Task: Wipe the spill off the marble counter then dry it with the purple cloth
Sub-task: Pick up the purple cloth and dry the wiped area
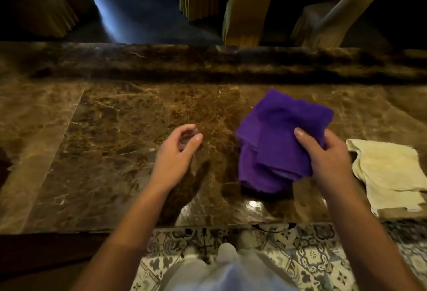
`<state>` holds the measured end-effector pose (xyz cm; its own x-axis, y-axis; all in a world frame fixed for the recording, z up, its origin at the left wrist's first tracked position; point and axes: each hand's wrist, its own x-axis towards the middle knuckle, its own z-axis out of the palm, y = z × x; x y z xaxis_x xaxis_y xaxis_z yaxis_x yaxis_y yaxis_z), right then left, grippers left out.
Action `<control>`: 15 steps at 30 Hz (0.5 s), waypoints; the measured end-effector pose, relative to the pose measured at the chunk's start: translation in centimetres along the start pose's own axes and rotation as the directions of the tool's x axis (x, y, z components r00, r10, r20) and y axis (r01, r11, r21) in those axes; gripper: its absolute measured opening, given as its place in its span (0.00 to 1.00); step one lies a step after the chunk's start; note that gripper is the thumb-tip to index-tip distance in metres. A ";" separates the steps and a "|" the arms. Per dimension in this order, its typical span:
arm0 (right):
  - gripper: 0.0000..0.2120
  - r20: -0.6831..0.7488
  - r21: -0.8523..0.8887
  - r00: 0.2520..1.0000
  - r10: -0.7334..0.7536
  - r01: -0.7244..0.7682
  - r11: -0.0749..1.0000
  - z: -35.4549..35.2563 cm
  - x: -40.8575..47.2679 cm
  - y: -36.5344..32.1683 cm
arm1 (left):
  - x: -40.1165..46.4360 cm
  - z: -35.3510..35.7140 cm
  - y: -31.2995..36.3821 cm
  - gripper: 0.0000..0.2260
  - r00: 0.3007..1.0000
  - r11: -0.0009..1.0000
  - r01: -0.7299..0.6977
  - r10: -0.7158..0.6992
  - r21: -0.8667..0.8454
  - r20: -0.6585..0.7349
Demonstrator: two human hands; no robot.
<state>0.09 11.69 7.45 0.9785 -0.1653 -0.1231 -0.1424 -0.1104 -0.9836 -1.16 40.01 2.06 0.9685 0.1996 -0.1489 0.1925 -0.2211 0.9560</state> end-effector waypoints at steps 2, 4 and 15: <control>0.06 0.029 -0.337 0.964 -0.263 0.257 0.906 -1.0 0.3 0.4 | 1.5 -2.7 -1.5 0.17 0.995 0.959 -0.074 0.090 0.274 -0.045; 0.18 0.217 -0.677 0.914 -0.343 0.394 0.621 -0.9 -0.3 2.4 | 2.8 -5.1 -3.5 0.18 0.988 0.857 -0.113 0.151 0.502 -0.037; 0.31 0.256 -0.913 0.963 -0.082 0.269 0.307 3.0 -6.7 12.7 | 3.0 -10.2 -10.5 0.26 0.989 0.484 0.018 0.119 0.875 -0.086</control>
<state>-7.81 14.35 -4.61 0.9923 0.1007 -0.0715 0.0833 -0.9731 -0.2148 -1.84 52.63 -5.86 0.9673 0.2535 -0.0122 0.2490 -0.9385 0.2393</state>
